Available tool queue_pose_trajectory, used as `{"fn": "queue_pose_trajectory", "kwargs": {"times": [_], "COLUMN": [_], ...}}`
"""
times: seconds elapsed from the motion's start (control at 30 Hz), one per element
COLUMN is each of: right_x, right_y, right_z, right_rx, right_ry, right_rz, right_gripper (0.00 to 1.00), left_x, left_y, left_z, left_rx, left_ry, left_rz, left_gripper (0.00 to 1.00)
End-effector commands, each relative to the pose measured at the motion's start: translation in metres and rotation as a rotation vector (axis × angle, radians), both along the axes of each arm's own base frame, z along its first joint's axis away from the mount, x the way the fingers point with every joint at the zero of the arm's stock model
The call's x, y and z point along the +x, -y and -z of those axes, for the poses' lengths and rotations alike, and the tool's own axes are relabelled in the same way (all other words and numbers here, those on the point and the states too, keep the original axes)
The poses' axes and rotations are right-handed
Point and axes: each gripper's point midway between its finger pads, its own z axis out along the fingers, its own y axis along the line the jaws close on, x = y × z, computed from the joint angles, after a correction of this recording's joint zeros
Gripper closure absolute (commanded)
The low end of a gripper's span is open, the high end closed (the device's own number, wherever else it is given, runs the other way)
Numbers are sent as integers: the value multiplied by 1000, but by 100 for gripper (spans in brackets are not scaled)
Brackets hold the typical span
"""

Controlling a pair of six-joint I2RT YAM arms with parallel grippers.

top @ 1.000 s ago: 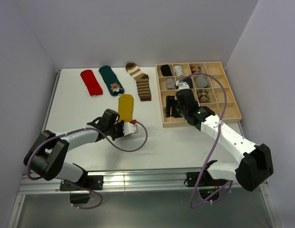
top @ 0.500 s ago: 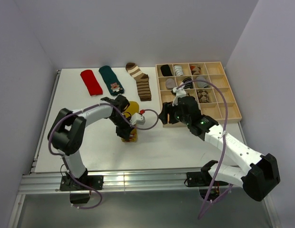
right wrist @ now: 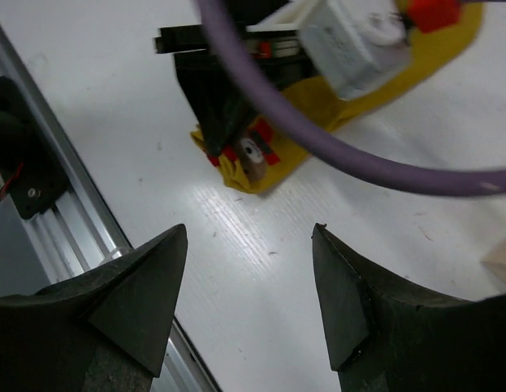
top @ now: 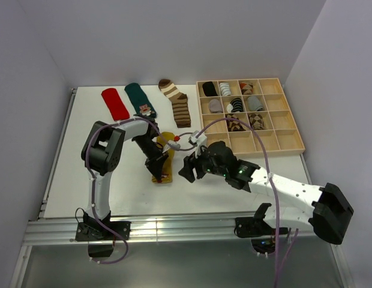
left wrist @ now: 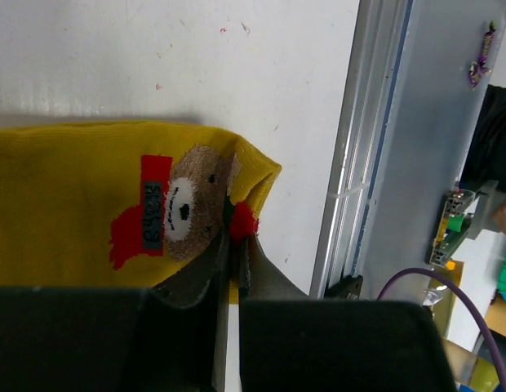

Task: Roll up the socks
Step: Roll the sock at the center of the board.

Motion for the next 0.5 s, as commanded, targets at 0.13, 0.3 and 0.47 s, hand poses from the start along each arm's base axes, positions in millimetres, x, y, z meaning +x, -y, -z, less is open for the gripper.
{"fn": "queue_pose_trajectory", "kwargs": {"times": [0.13, 0.3, 0.47], "right_x": [-5, -1, 1], "right_y": [-58, -84, -94], "right_z": [28, 60, 74], "right_rx": [-19, -106, -124], "right_ry": [30, 5, 14], "right_rz": [-149, -177, -179], "right_gripper": [30, 32, 33], "left_x": [2, 9, 9], "left_y": [5, 1, -4], "left_z": [-4, 8, 14], "left_rx": [-13, 14, 30], "left_ry": [-90, -100, -110], "left_rz": [-28, -29, -29], "left_gripper": [100, 100, 100]}}
